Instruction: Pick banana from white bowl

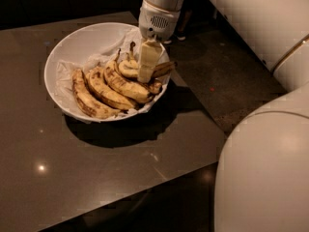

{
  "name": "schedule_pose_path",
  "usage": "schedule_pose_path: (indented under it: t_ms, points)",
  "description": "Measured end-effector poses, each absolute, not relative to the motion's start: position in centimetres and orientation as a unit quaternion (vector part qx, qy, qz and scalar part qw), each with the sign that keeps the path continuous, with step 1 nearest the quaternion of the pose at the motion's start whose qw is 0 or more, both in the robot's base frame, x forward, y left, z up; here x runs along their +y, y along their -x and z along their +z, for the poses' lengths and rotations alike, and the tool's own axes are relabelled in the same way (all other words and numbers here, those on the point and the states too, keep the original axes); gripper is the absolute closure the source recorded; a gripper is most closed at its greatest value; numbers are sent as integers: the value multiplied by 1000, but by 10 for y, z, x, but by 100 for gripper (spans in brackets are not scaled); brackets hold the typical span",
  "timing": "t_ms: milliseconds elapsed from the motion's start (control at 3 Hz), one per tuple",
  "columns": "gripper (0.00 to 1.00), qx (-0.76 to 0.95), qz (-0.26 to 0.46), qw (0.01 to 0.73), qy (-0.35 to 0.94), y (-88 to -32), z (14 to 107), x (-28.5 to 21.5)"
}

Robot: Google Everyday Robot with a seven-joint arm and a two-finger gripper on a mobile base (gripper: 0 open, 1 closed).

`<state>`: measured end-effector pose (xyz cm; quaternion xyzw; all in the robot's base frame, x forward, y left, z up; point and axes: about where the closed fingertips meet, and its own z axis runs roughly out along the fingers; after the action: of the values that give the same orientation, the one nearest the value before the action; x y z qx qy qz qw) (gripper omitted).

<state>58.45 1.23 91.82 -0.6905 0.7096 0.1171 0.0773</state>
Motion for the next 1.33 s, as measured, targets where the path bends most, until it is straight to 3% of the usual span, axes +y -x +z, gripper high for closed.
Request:
schedule_pose_path:
  t_ms: [1000,1333]
  points:
    - [100,710,124,70,689,-586,910,10]
    - [100,707,125,105,688,-589,918,10]
